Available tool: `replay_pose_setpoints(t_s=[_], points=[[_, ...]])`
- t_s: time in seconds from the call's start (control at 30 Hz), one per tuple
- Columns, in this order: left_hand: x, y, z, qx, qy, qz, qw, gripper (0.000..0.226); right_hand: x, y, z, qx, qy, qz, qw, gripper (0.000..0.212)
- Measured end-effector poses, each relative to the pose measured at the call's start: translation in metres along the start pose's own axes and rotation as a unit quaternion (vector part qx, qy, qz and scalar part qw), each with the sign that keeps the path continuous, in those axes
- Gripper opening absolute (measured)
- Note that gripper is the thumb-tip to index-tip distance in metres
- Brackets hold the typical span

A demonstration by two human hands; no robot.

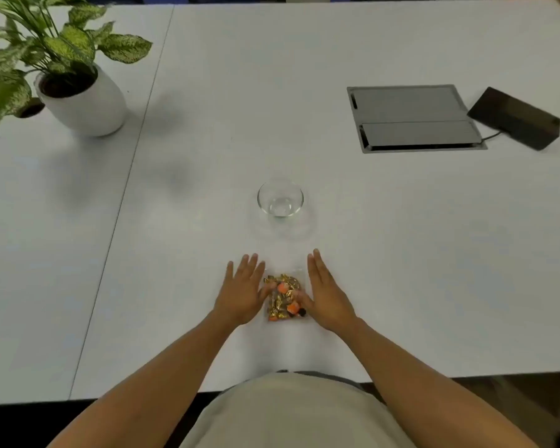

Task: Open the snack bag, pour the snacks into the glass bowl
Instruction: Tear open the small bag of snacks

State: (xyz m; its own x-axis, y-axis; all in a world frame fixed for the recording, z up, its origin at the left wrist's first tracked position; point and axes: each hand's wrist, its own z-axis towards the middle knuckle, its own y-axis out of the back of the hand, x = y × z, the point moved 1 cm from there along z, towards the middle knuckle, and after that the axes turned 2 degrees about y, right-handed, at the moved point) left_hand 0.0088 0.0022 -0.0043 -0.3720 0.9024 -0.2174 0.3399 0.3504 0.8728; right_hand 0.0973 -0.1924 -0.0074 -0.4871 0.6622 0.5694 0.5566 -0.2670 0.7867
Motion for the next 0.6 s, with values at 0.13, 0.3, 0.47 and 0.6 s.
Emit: replay_pose_setpoints(t_s=[0.13, 0.3, 0.47, 0.6], points=[[-0.024, -0.009, 0.008, 0.019, -0.021, -0.064, 0.998, 0.062, 0.005, -0.016, 0.0, 0.096, -0.042, 0.02, 0.994, 0.073], [-0.037, -0.012, 0.013, -0.016, -0.021, -0.063, 0.998, 0.048, 0.006, -0.02, 0.004, 0.105, -0.037, 0.068, 0.991, 0.069], [-0.037, 0.0, 0.017, -0.01, 0.062, -0.17, 0.983, 0.036, 0.006, -0.026, 0.003, 0.092, -0.039, 0.099, 0.99, 0.062], [-0.03, 0.008, 0.018, 0.007, 0.102, -0.274, 0.956, 0.024, 0.003, -0.027, 0.006, 0.069, -0.021, 0.106, 0.992, 0.062]])
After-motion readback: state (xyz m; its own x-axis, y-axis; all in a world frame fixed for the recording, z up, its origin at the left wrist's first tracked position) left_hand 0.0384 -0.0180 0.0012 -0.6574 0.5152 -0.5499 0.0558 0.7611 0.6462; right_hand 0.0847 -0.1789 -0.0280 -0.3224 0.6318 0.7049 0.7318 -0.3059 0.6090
